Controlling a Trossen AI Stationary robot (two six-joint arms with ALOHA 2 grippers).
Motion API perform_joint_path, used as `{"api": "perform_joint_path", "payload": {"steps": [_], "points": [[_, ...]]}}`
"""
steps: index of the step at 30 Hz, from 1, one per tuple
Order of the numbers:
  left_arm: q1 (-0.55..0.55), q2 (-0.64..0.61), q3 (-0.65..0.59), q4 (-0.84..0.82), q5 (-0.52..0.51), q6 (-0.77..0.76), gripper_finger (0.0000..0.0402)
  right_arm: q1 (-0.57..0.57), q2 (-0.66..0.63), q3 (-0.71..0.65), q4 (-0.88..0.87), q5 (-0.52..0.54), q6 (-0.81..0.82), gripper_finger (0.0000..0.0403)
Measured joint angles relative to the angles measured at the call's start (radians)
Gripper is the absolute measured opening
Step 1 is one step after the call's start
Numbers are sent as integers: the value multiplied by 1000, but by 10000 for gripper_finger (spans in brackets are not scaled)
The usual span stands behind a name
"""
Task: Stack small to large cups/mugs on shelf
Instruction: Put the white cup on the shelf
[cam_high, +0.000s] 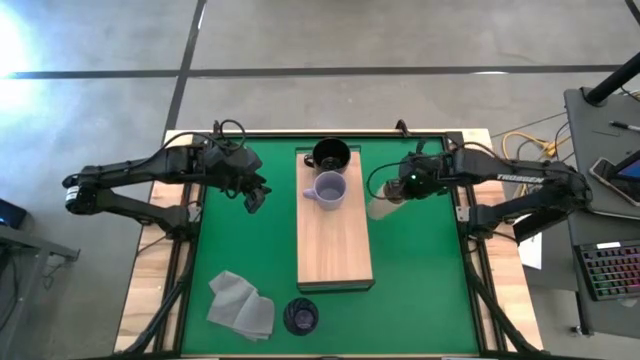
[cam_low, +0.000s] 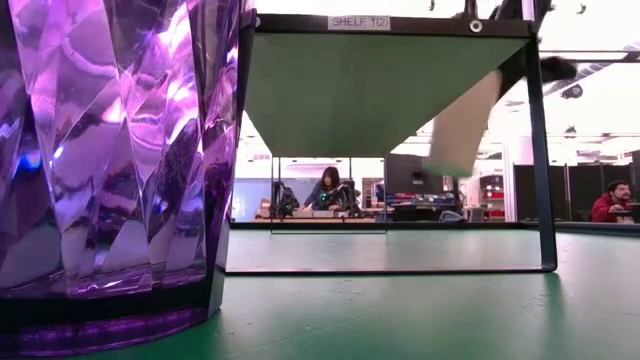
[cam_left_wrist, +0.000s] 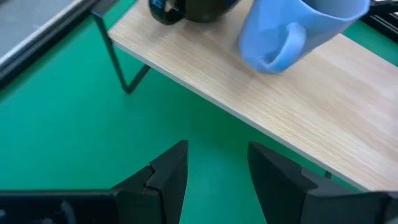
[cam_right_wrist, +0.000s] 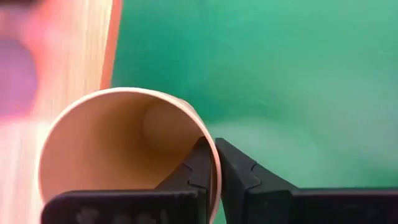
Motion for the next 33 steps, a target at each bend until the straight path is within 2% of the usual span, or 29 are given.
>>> {"api": "perform_joint_path", "payload": {"steps": [4, 6, 12, 17, 25, 33], "points": [[2, 3, 0, 0, -11, 0, 152, 78, 71, 220, -362, 10, 46, 9], [2, 3, 0, 1, -13, 0, 152, 115, 114, 326, -486, 8, 70, 9], [2, 3, 0, 2, -30, 3, 152, 184, 241, 587, -473, 8, 50, 9], [2, 3, 0, 0, -31, 8, 152, 200, 386, 757, -478, -18, -34, 9], [2, 3, 0, -5, -30, 7, 152, 214, 619, 1008, -479, -55, -170, 9], [2, 3, 0, -6, -30, 8, 152, 228, 794, 1212, -478, -66, -259, 9]]}}
